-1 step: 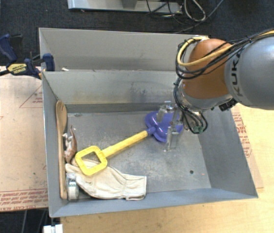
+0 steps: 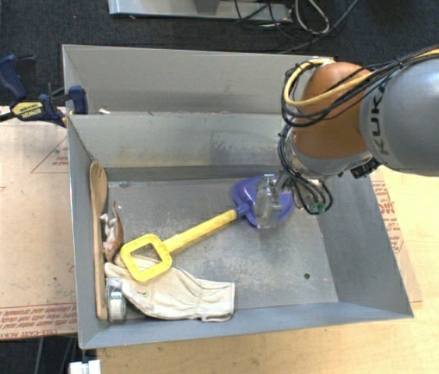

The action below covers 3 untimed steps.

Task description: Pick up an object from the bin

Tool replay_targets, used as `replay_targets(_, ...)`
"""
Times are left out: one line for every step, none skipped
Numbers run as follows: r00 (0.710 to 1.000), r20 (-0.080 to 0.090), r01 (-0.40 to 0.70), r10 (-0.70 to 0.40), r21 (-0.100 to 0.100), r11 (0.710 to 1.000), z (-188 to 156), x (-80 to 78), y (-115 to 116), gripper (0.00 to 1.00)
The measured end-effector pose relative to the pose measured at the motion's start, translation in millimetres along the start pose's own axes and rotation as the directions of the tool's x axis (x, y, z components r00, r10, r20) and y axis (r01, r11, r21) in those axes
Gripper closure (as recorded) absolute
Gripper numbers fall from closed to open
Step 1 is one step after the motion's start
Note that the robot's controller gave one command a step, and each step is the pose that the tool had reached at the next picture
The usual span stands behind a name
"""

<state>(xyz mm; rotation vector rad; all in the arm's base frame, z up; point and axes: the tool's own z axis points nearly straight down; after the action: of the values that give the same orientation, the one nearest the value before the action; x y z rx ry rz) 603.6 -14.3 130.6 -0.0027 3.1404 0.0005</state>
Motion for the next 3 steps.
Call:
replay_targets(1.0, 0.0, 0.0, 0.0, 0.0, 1.0, 0, 0.0, 0, 1.0)
replay_targets(0.995, 0.003, 0.103, -0.103, -0.002, 0.995, 62, -31.9, 55, 0.0)
replay_targets(0.995, 0.003, 0.1, -0.1, -0.001, 0.995, 59, -32.1, 52, 1.0)
